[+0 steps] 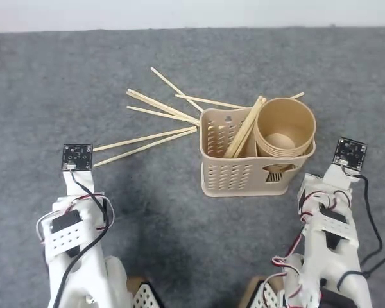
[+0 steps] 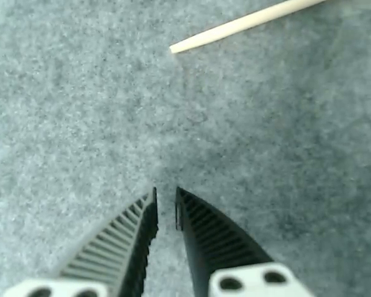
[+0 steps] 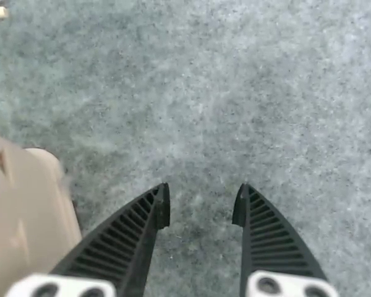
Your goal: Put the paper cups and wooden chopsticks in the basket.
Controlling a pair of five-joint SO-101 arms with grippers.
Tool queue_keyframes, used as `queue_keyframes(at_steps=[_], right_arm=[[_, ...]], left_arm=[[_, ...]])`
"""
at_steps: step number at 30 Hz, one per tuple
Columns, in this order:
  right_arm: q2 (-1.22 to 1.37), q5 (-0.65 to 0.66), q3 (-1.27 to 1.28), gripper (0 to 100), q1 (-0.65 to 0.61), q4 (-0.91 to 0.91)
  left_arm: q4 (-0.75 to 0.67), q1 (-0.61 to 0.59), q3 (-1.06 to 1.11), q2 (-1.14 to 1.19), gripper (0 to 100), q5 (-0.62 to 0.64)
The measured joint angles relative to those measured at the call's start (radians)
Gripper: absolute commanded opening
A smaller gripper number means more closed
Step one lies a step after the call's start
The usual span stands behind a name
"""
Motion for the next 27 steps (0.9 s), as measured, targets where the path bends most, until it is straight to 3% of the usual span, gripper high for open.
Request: queue_keyframes(at_steps=[27], right_arm=[[-0.068,0.0,0.052,17.8,0.0,0.0]], left_arm=[[0.0,0.0,0.0,0.0,5,0.0]])
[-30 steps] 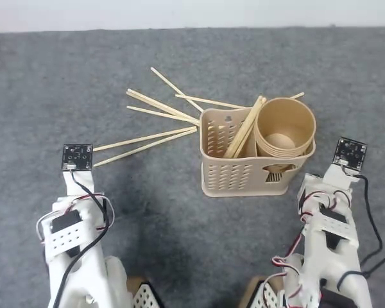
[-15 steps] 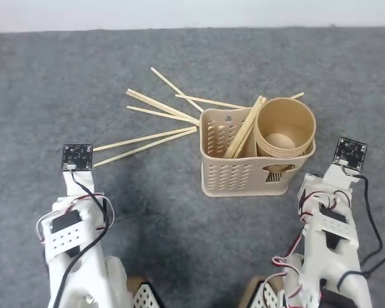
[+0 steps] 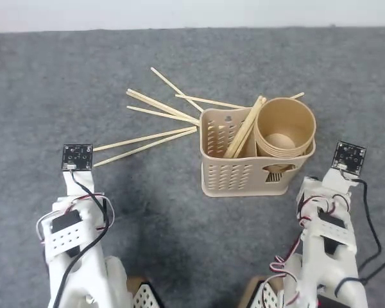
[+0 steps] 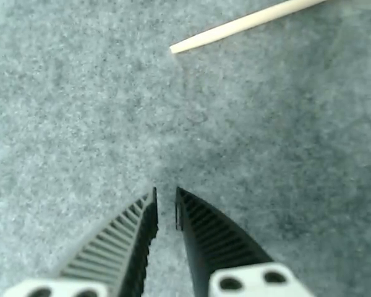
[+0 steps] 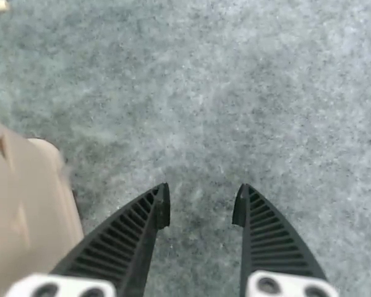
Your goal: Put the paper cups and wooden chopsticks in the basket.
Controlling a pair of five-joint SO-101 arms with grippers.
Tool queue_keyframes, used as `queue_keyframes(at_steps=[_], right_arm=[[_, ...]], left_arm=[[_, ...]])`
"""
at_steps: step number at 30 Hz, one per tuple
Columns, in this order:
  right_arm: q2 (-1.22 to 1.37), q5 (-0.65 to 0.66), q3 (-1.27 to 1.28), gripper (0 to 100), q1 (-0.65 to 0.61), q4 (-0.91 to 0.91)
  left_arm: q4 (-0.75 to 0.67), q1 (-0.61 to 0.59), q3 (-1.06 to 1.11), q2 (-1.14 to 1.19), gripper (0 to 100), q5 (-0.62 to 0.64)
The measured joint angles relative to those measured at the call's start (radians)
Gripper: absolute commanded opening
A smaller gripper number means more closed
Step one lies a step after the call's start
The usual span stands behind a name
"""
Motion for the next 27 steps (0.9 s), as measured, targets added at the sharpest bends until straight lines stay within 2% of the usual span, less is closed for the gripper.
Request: queue_keyframes(at_steps=[10,17,27], right_arm=[[-0.112,0.0,0.087,17.8,0.0,0.0],[-0.279,0.0,0.155,17.8,0.0,0.002],[-0.439,0.0,0.16,17.7,0.0,0.184]], left_arm=[[0.0,0.0,0.0,0.0,5,0.0],[0.0,0.0,0.0,0.0,5,0.0],[0.0,0.0,0.0,0.0,5,0.0]])
